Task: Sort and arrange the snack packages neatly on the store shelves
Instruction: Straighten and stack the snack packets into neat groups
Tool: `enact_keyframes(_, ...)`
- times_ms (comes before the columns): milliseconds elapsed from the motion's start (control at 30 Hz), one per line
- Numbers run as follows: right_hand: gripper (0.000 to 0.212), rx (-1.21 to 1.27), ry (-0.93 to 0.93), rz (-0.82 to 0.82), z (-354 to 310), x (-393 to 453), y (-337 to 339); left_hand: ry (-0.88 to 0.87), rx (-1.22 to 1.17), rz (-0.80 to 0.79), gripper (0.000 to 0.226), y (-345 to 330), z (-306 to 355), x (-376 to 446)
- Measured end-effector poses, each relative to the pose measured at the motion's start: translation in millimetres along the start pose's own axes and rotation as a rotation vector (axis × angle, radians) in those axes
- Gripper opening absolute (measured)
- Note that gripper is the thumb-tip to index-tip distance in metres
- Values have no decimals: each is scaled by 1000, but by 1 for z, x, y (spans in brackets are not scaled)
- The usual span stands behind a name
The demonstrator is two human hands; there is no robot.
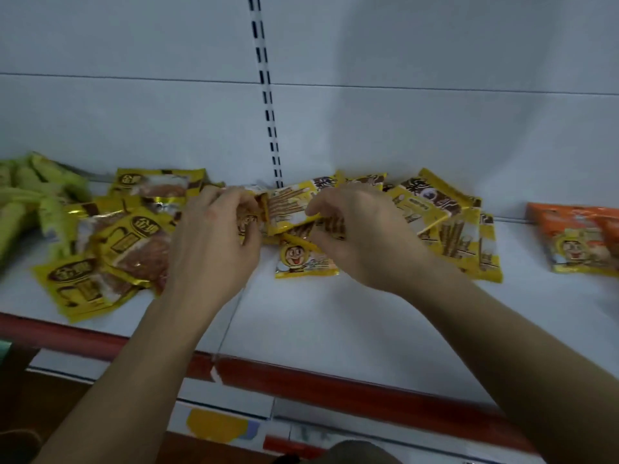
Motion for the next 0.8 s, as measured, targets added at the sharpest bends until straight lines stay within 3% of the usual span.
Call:
enact_keyframes(200,20,-6,-24,18,-27,14,-24,69,94,-57,44,-22,-52,40)
enact_keyframes(300,17,-6,-71,50,-26,13,-26,55,79,-97,38,-36,-59,54)
enact_keyframes(467,14,31,-106,126,-23,8,-20,-99,-108,147,19,-12,-50,49)
enact_keyframes(667,26,569,-389,351,-17,-10,-4,-357,-400,289,16,24,-13,3)
enact_keyframes(733,39,685,-434,271,-12,-15,-5,-410,-458,295,16,23,-1,-8)
enact_keyframes(800,38,790,-428,183,-12,-20,-6,-470,-496,274,16,19,11,-16)
Point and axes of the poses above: each hand's wrist, its own x-axis towards the middle knuckle, its own y-axis out of the back of the hand, z = x × y, the point moved 4 cm from there along x, towards the middle knuckle, and after that the axes turned 3 degrees about -z, right-handed, at the moved point
